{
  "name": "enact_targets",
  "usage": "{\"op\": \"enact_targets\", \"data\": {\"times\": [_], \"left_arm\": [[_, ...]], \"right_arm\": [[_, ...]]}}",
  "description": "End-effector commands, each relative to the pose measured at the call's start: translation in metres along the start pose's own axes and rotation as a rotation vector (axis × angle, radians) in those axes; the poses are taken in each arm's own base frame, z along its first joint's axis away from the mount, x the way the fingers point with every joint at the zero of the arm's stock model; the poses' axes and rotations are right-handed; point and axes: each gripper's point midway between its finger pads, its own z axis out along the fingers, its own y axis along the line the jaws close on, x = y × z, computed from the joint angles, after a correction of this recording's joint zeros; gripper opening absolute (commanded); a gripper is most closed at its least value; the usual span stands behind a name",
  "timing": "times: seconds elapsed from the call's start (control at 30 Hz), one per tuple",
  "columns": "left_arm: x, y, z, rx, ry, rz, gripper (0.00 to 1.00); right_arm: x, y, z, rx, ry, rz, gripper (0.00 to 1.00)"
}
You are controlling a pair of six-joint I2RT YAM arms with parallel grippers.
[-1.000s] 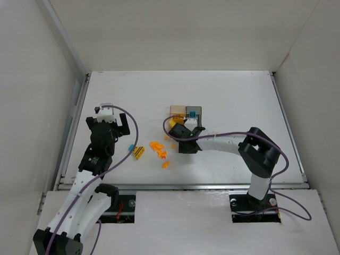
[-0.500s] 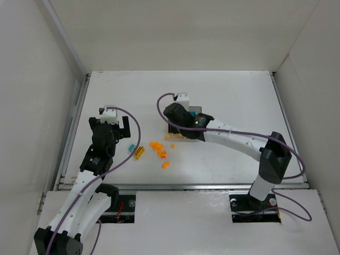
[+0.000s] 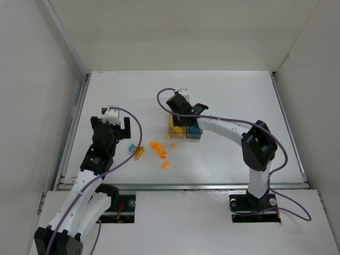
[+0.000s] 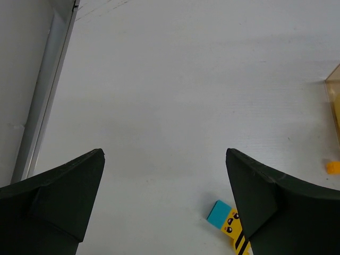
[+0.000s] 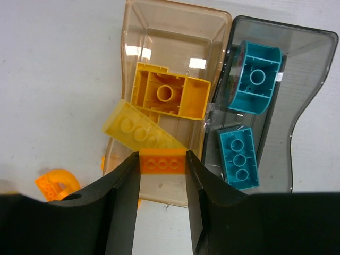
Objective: Sort the legos into containers by color
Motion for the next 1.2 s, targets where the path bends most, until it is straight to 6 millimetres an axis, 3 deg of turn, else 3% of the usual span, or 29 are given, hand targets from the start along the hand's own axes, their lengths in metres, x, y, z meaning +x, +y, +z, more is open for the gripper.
{"op": "enact_targets", "data": {"times": [0.0, 0.13, 0.2, 0.3, 0.4, 0.6, 0.67, 0.7, 0.73, 0.77, 0.83, 0.87, 0.97, 1.0, 1.17], "left_arm": [[-0.01, -0.002, 0.002, 0.01, -0.048, -0.004, 0.97], [-0.01, -0.004, 0.002, 0.019, -0.049, -0.004, 0.98], [-0.008, -0.004, 0.003, 0.019, -0.04, -0.001, 0.98], [-0.008, -0.004, 0.003, 0.019, -0.04, -0.001, 0.99], [-0.008, -0.004, 0.003, 0.019, -0.04, 0.008, 0.99], [-0.008, -0.004, 0.003, 0.019, -0.04, 0.008, 0.99], [-0.008, -0.004, 0.003, 0.019, -0.04, 0.008, 0.99], [-0.008, -0.003, 0.003, 0.01, -0.04, 0.008, 0.99], [-0.008, -0.002, 0.003, 0.01, -0.04, 0.008, 0.99], [-0.007, 0.003, 0.003, -0.025, -0.039, -0.004, 0.99], [-0.012, 0.008, 0.002, -0.056, -0.049, -0.034, 0.97], [-0.012, 0.012, 0.002, -0.082, -0.048, -0.035, 0.91], [-0.008, 0.014, 0.003, -0.101, -0.032, -0.053, 0.76], [-0.007, 0.019, 0.003, -0.121, -0.031, -0.056, 0.68], [-0.005, 0.027, 0.002, -0.171, -0.023, -0.088, 0.61]], "right_arm": [[-0.022, 0.016, -0.012, -0.073, -0.042, -0.025, 0.27], [-0.011, 0.017, -0.005, -0.076, -0.008, -0.048, 0.44], [-0.011, 0.017, -0.005, -0.076, -0.007, -0.048, 0.63], [-0.008, 0.016, -0.005, -0.082, 0.006, -0.07, 0.79], [-0.014, 0.016, -0.013, -0.1, -0.01, -0.103, 0.8], [-0.026, 0.047, -0.046, -0.222, -0.079, -0.165, 0.81], [-0.019, 0.059, -0.053, -0.283, -0.082, -0.209, 0.74], [-0.012, 0.081, -0.063, -0.377, -0.09, -0.237, 0.72], [0.002, 0.088, -0.063, -0.415, -0.067, -0.278, 0.71], [0.008, 0.095, -0.068, -0.451, -0.053, -0.289, 0.63], [0.045, 0.099, -0.055, -0.471, 0.055, -0.316, 0.54], [0.053, 0.098, -0.055, -0.48, 0.083, -0.304, 0.52], [0.076, 0.105, -0.052, -0.505, 0.119, -0.303, 0.59], [0.074, 0.108, -0.052, -0.509, 0.112, -0.288, 0.66], [0.079, 0.137, -0.046, -0.527, 0.105, -0.351, 0.73]]}}
